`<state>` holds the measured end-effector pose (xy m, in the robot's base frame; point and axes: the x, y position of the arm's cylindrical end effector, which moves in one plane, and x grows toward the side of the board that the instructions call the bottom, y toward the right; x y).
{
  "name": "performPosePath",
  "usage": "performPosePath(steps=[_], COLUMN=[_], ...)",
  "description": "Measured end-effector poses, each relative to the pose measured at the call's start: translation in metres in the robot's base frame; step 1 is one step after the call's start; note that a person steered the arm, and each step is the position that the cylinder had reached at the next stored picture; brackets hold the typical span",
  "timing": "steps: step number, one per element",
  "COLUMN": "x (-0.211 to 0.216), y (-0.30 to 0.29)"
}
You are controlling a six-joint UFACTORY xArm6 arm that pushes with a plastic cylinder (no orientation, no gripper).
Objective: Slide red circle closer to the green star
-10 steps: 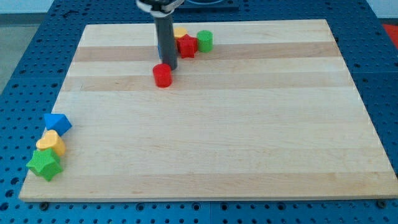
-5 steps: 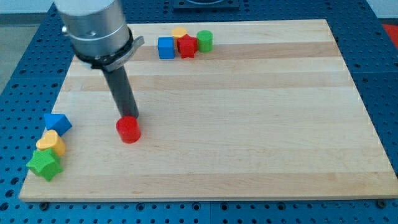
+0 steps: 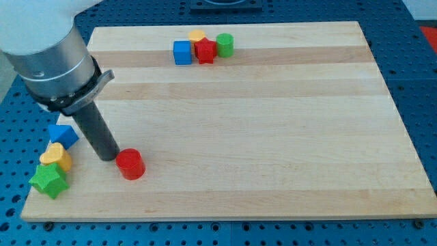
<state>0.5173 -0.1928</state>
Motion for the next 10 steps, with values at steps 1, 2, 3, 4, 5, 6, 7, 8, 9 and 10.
performPosePath(steps=[1,2,3,4,5,6,7,8,9,10], x=[-0.019,-0.022,-0.015,-0.004,0.015,0.03,0.029,0.027,0.033,0.041], y=[0.012,0.039,0.051,0.052,0.05,0.043,0.054,0.09,0.103,0.1])
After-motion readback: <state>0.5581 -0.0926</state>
